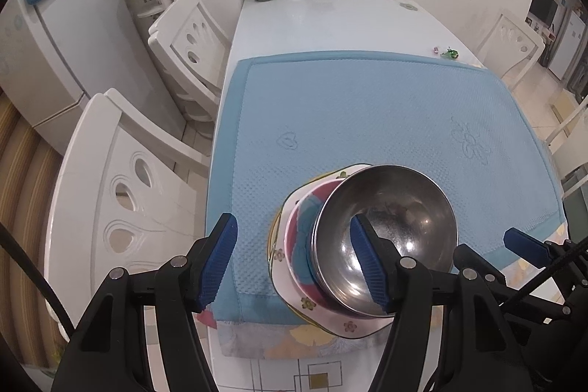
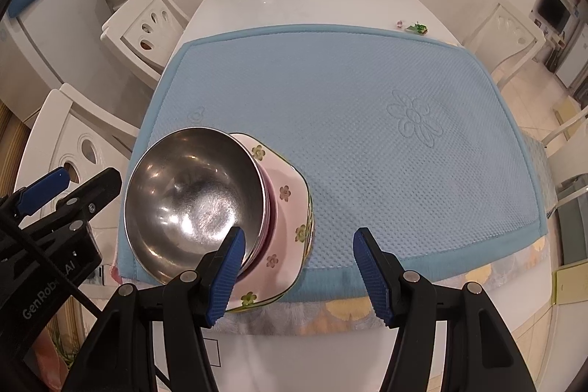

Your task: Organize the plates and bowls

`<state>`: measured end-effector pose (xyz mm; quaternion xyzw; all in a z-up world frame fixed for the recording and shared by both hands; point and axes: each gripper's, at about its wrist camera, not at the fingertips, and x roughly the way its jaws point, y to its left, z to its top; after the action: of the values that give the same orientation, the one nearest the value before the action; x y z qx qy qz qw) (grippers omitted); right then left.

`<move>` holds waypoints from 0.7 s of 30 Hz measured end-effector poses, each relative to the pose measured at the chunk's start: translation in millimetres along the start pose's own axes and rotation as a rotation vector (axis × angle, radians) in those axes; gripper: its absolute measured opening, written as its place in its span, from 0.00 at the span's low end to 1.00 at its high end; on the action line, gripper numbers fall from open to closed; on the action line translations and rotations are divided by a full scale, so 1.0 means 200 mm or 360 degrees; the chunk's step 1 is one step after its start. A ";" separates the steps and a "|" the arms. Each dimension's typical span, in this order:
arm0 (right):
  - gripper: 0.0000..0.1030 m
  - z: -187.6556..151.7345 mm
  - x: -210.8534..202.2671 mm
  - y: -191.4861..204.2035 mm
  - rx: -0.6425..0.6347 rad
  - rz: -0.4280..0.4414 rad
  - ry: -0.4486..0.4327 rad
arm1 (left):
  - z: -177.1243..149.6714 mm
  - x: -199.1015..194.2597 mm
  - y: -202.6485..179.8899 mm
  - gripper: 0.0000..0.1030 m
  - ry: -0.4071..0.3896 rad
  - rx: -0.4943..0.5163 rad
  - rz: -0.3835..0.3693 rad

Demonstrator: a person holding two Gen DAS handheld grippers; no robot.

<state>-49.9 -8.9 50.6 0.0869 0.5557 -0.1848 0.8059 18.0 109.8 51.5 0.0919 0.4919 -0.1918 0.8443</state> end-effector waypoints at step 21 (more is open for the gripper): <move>0.57 0.13 -0.03 -0.06 0.0053 -0.0157 -0.0092 | 0.07 0.03 0.04 0.64 -0.0010 0.0038 -0.0001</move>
<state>-34.2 -27.2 65.3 0.0675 0.5327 -0.2359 0.8099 36.2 110.6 52.9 0.1014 0.4868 -0.1982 0.8447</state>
